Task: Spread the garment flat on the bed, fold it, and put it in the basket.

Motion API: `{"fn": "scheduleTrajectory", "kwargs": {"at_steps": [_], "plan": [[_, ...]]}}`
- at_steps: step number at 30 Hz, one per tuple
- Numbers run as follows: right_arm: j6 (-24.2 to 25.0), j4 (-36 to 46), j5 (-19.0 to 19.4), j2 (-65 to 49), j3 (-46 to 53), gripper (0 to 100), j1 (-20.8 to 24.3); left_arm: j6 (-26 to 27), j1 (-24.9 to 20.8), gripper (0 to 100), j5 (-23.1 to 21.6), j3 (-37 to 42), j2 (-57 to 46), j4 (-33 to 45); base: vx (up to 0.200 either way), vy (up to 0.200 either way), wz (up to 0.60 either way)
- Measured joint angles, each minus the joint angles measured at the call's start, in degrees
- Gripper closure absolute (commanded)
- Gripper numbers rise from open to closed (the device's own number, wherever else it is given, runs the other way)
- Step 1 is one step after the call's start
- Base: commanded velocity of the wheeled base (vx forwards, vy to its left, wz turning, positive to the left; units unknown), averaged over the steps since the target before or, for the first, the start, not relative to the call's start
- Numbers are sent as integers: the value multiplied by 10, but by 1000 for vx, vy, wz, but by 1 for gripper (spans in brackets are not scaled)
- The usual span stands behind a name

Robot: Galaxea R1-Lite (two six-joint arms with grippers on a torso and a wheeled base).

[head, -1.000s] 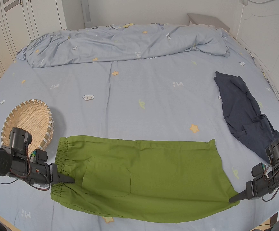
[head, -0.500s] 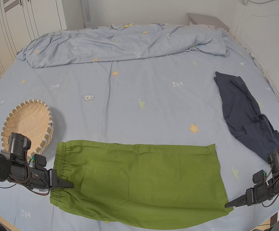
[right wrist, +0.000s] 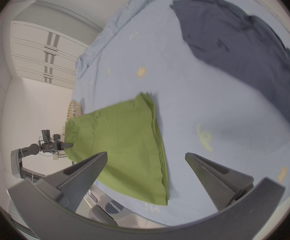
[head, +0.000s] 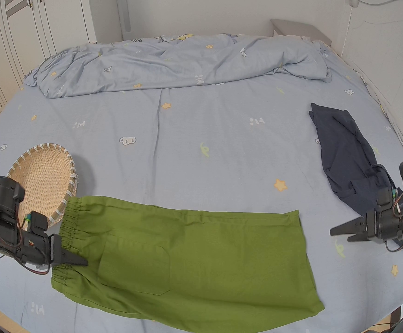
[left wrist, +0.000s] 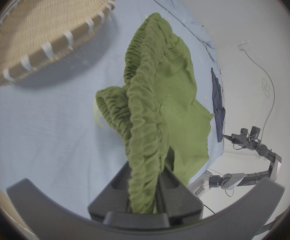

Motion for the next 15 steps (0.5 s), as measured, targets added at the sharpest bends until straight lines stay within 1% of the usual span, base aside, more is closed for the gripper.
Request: {"fn": "scheduleTrajectory", "kwargs": {"at_steps": [3, 7, 11, 15], "plan": [[11, 15, 0, -4, -34, 0, 8, 36, 41, 100, 0, -39, -12, 62, 0, 0, 0], [17, 22, 1, -7, -46, 0, 13, 42, 57, 100, 1, -72, -21, 93, 0, 0, 0], [19, 24, 0, -8, -50, 0, 16, 27, 37, 100, 3, -118, -33, 151, 0, 0, 0], [20, 24, 0, -9, -51, 0, 18, -7, -13, 100, 17, -189, -47, 232, 0, 0, 0]]}}
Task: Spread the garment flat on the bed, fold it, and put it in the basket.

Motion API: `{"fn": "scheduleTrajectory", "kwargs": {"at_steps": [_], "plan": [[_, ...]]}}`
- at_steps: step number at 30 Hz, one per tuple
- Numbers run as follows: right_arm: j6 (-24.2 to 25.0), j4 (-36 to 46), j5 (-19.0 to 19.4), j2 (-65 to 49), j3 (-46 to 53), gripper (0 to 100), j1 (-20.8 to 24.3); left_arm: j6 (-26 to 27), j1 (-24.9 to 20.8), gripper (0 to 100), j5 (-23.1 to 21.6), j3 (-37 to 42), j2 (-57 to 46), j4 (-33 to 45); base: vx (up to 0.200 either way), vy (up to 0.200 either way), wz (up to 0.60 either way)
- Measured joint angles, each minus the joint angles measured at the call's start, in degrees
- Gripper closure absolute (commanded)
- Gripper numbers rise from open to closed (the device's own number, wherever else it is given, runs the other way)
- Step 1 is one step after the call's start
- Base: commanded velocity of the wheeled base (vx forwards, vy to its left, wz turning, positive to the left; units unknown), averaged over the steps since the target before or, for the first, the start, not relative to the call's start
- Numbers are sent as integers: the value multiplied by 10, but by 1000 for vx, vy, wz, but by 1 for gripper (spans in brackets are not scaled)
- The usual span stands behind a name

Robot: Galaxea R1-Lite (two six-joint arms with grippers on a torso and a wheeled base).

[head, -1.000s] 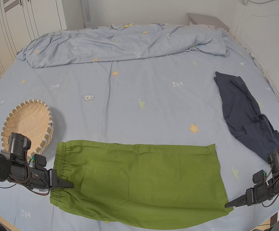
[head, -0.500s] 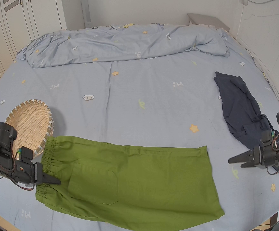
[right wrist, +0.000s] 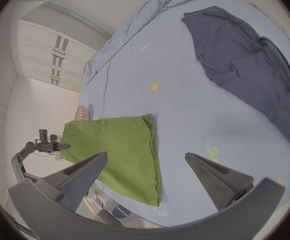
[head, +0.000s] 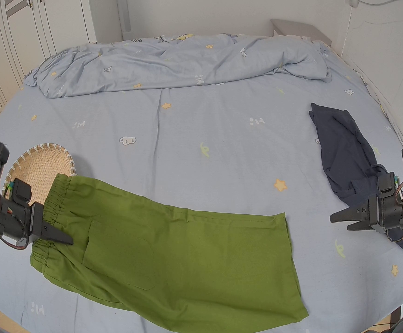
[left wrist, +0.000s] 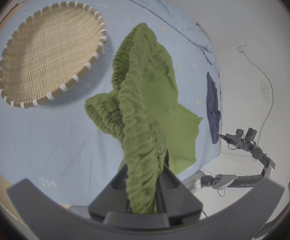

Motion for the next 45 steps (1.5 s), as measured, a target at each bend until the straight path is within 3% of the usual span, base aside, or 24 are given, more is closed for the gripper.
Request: {"fn": "scheduleTrajectory", "kwargs": {"at_steps": [5, 11, 16, 27, 35, 45], "plan": [[1, 0, -1, -1, -1, 0, 0, -60, -121, 100, 72, -87, -13, 70, 0, 0, 0], [1, 1, -1, -1, -1, 0, 0, -126, -279, 100, 190, -149, -10, 98, 0, 0, 0], [2, 1, -2, -1, 0, 0, 0, -167, -395, 100, 263, -210, 15, 112, 0, 0, 0], [2, 2, -3, 1, 1, 0, 0, -186, -523, 100, 295, -313, 112, 118, 0, 0, 0], [1, 1, -3, 3, 5, 0, 1, -190, -578, 100, 302, -329, 165, 98, 0, 0, 0], [1, 0, -28, 10, 13, 0, 16, -193, -627, 100, 346, -356, 214, 80, 0, 0, 0]]}}
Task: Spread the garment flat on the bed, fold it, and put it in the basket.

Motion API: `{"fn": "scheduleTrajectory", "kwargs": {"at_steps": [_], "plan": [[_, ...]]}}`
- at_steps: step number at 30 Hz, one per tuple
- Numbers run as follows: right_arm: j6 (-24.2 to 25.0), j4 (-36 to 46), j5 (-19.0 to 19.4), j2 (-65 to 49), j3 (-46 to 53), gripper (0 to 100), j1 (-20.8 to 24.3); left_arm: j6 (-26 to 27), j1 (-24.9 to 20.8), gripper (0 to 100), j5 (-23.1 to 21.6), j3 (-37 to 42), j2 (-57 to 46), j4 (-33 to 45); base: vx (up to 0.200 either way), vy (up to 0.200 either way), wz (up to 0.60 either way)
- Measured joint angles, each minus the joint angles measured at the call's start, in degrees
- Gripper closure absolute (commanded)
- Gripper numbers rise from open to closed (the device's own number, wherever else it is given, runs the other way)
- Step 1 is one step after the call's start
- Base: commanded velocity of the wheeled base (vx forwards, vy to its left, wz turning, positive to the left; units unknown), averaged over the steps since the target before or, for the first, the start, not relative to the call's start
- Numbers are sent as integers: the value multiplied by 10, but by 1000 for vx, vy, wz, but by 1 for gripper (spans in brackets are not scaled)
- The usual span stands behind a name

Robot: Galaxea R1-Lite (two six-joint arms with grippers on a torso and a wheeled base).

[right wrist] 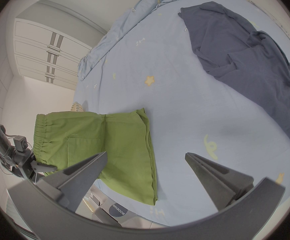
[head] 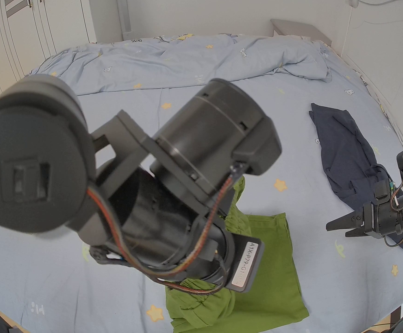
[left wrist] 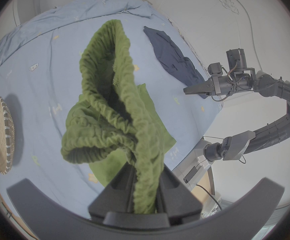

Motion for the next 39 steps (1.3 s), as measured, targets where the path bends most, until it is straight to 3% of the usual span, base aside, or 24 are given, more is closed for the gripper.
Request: {"fn": "scheduleTrajectory", "kwargs": {"at_steps": [3, 4, 13, 21, 26, 29, 32, 39], "plan": [[0, 0, -1, 3, 1, 0, 0, -3, -6, 100, 1, -11, 12, -7, 0, 0, 0], [0, 0, -1, 4, 1, 0, 0, -6, -6, 0, 2, -14, 17, -11, 0, 0, 0], [-1, 0, -1, 7, 2, 0, 1, -49, -12, 0, 2, -29, 45, -87, 0, 0, 0], [-1, -1, -1, 10, 2, 0, 1, -166, -25, 0, 0, -31, 57, -180, 0, 0, 0], [-1, -1, -1, 11, 2, 0, 1, -195, 7, 0, -14, -9, 48, -199, 0, 0, 0], [-1, -1, -1, 11, -1, 0, 1, -193, 62, 0, -63, 20, 35, -209, 0, 0, 0], [1, -3, 0, 9, -9, 0, 1, -167, 137, 0, -143, 75, 15, -229, 0, 0, 0], [10, -5, 1, 4, -45, 0, 1, -51, 259, 0, -273, 257, -27, -326, 0, 0, 0]]}}
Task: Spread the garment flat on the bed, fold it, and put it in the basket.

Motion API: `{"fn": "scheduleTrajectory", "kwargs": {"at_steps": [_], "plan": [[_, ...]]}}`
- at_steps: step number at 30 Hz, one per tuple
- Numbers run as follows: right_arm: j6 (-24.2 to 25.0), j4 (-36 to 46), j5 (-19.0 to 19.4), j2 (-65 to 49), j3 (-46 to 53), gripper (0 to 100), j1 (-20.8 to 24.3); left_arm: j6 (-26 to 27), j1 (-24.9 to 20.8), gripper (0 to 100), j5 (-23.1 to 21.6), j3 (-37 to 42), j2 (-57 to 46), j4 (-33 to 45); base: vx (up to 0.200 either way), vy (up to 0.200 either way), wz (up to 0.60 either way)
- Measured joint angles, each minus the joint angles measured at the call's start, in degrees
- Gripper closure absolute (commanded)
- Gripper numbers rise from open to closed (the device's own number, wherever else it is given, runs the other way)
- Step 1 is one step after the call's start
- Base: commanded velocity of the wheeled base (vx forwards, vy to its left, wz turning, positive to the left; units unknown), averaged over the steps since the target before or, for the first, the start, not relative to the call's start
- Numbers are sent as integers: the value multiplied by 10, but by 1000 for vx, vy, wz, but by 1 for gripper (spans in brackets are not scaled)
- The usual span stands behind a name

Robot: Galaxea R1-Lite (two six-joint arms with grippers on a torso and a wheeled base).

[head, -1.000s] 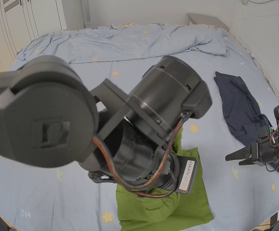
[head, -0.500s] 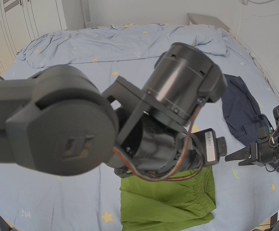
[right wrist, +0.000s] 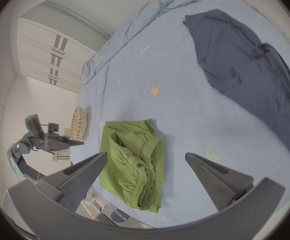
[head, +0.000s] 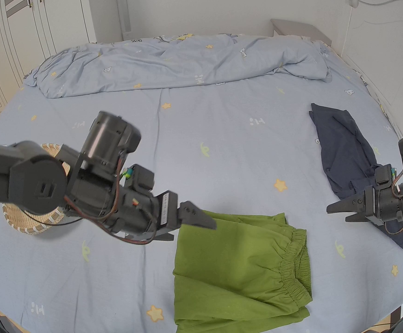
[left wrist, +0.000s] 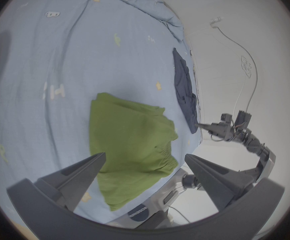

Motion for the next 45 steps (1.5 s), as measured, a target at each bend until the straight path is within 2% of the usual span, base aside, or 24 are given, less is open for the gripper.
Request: {"fn": "scheduleTrajectory", "kwargs": {"at_steps": [3, 5, 8, 13, 22, 30, 34, 39, 45], "plan": [[3, 0, 1, -2, -15, 0, 0, 34, 32, 0, -35, 76, -9, -62, 0, 0, 0], [6, 0, 2, -3, -26, 0, 0, 60, 56, 0, -63, 138, -11, -130, 0, 0, 0], [8, 0, 3, -6, -34, 0, 0, 84, 75, 0, -86, 192, -3, -196, 0, 0, 0], [10, 1, 3, -14, -40, 0, -6, 100, 78, 0, -106, 230, 36, -234, 0, 0, 0], [10, 2, 3, -25, -36, 0, -15, 100, 36, 0, -113, 234, 92, -269, 0, 0, 0], [10, 1, 3, -28, -34, 0, -17, 66, -4, 0, -114, 216, 141, -355, 0, 0, 0], [10, 1, 3, -28, -34, 0, -17, 58, -19, 0, -117, 210, 159, -368, 0, 0, 0], [10, 1, 3, -29, -34, 0, -17, 58, -24, 0, -154, 209, 167, -370, 0, 0, 0], [10, 1, 3, -29, -34, 0, -17, 61, -18, 0, -155, 231, 160, -370, 0, 0, 0]]}}
